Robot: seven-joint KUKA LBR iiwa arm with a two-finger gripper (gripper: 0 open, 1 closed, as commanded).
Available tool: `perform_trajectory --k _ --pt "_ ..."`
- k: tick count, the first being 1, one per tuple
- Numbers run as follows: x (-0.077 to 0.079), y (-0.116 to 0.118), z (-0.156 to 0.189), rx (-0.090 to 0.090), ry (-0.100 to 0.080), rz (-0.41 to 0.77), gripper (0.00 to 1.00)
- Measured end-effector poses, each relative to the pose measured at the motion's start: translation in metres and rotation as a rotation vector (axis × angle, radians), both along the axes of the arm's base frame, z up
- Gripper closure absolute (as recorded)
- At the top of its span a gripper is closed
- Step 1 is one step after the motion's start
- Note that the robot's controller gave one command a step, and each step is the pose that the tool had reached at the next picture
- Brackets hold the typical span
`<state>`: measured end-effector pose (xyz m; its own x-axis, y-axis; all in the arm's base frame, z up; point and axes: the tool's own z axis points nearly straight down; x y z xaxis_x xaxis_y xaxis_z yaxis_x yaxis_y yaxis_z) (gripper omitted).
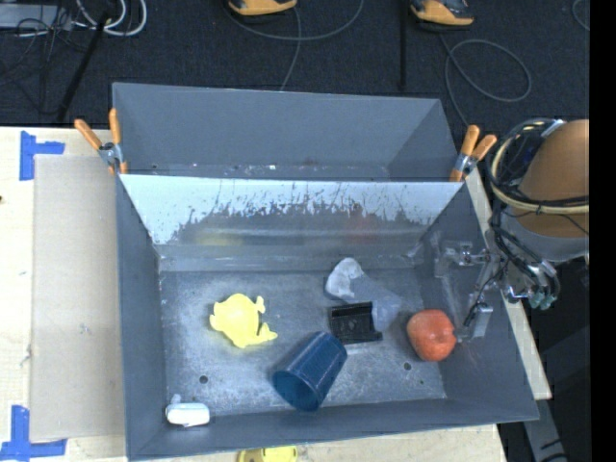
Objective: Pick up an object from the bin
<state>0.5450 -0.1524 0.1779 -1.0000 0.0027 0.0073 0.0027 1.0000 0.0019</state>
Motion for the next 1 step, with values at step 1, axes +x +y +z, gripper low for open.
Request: perform_trajectory --k 1 --pt "0.0019 0.0005 0.0044 -0.002 -0.008 0.004 0.0"
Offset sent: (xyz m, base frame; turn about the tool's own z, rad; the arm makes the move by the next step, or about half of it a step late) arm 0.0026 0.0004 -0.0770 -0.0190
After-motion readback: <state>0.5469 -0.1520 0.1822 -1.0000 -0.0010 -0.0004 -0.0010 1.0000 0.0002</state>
